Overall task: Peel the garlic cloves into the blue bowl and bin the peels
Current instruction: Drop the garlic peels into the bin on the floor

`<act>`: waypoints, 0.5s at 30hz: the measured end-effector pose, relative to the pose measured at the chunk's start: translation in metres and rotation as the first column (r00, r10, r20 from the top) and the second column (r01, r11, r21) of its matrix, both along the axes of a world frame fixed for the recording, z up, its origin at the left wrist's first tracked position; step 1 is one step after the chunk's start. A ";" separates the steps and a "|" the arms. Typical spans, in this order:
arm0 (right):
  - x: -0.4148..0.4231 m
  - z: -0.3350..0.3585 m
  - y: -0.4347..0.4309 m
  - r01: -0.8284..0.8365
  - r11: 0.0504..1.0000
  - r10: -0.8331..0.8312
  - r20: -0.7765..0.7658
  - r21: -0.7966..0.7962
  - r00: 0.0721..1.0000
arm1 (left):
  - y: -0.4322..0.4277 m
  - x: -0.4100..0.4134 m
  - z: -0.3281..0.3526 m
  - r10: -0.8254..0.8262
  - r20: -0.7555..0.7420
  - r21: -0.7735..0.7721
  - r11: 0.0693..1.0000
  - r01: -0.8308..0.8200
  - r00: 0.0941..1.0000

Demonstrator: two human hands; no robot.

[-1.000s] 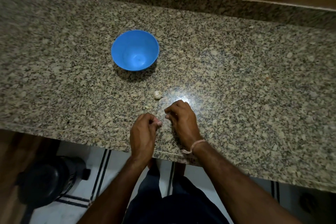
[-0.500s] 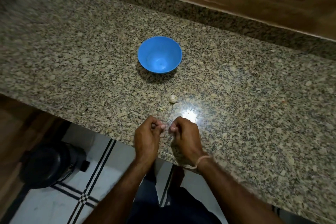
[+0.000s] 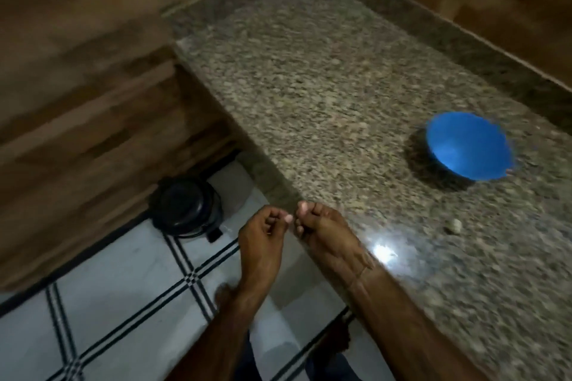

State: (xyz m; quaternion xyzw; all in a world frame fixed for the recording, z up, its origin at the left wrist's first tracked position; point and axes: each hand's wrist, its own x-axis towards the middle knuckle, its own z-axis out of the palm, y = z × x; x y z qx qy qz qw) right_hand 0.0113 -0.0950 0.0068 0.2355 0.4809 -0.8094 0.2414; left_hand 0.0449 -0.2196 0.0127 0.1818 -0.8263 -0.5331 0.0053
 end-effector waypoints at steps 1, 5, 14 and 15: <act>-0.006 0.000 -0.026 -0.040 0.999 0.040 -0.001 0.017 0.999 | -0.025 -0.001 -0.003 0.036 -0.007 0.002 0.999 -0.036 0.999; -0.023 -0.003 -0.127 -0.114 0.991 0.114 0.007 0.072 0.993 | -0.135 -0.001 -0.015 0.172 -0.019 0.045 0.984 -0.171 0.985; -0.050 -0.018 -0.301 -0.197 0.974 0.190 0.073 0.108 0.979 | -0.338 0.004 -0.033 0.337 0.032 -0.021 0.942 -0.336 0.941; -0.052 -0.017 -0.313 -0.218 0.971 0.211 0.072 0.104 0.975 | -0.349 0.003 -0.034 0.348 0.038 -0.027 0.937 -0.347 0.937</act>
